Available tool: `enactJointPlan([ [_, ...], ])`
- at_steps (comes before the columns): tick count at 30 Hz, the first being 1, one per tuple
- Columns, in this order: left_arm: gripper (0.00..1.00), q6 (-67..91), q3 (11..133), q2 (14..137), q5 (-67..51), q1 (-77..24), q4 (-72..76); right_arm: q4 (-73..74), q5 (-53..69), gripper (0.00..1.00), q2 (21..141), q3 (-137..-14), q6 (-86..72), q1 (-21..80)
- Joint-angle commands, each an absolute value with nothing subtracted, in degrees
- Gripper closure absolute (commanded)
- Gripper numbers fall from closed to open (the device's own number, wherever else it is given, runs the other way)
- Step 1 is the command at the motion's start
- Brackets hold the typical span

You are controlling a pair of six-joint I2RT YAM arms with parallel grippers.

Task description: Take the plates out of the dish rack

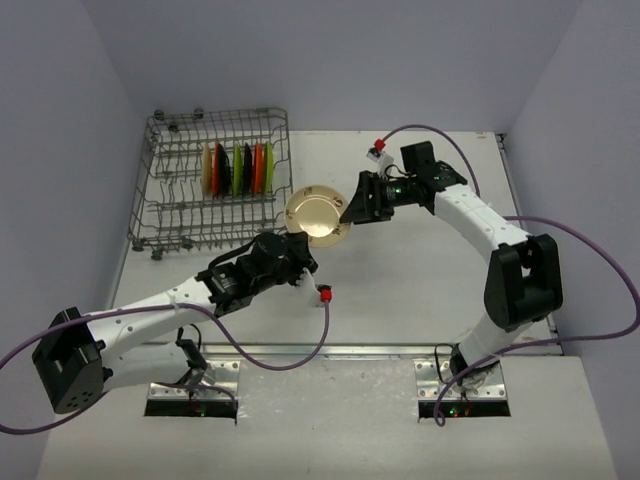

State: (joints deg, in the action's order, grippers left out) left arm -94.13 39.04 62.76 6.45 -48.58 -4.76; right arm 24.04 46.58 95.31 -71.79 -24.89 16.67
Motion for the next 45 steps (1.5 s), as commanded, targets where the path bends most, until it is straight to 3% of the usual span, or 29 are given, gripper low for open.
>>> enactJointPlan([
  [1,1.00,-95.80,39.10,61.79,7.65,-49.92,1.59,22.94,45.46,0.50,98.88,-75.60,-25.14,18.64],
  [4,1.00,-95.54,39.02,61.79,7.82,-50.09,1.76,22.94,45.97,0.63,99.40,-75.94,-25.40,18.72],
  [7,0.99,-95.21,38.52,61.76,8.06,-50.24,2.26,22.56,46.26,0.88,99.20,-75.70,-25.34,18.63],
  [9,0.79,-95.06,37.86,61.97,9.11,-50.45,3.16,22.76,46.22,1.00,98.74,-75.55,-25.23,18.42],
  [10,0.57,-94.64,37.56,62.09,9.90,-50.45,4.12,22.76,46.10,1.00,98.14,-75.19,-25.29,18.00],
  [11,0.41,-93.69,37.60,62.34,10.99,-50.45,5.12,22.69,46.13,1.00,97.55,-74.88,-25.60,17.02],
  [13,0.17,-91.20,38.32,63.04,13.53,-50.40,6.74,22.50,46.49,1.00,96.59,-74.32,-26.58,14.14],
  [14,0.07,-89.99,39.05,63.46,14.85,-50.29,6.91,22.50,46.86,1.00,96.37,-74.06,-27.20,12.25],
  [16,0.01,-85.53,42.35,64.11,16.90,-49.63,7.35,22.58,47.50,1.00,96.41,-73.84,-29.36,7.90],
  [23,0.00,-63.45,61.27,70.38,17.57,-38.49,-5.18,22.58,45.96,1.00,101.61,-77.04,-32.58,-12.72],
  [27,0.00,-52.13,63.45,73.17,18.79,-33.70,-9.70,22.69,44.40,1.00,107.23,-81.65,-35.62,-17.97],
  [42,0.00,-37.23,58.22,71.55,17.86,-29.66,-14.85,22.84,38.28,1.00,124.44,-96.24,-37.97,-21.36],
  [45,0.00,-36.51,57.51,70.87,18.00,-29.45,-14.85,23.09,37.66,0.96,126.62,-98.48,-38.22,-21.36],
])
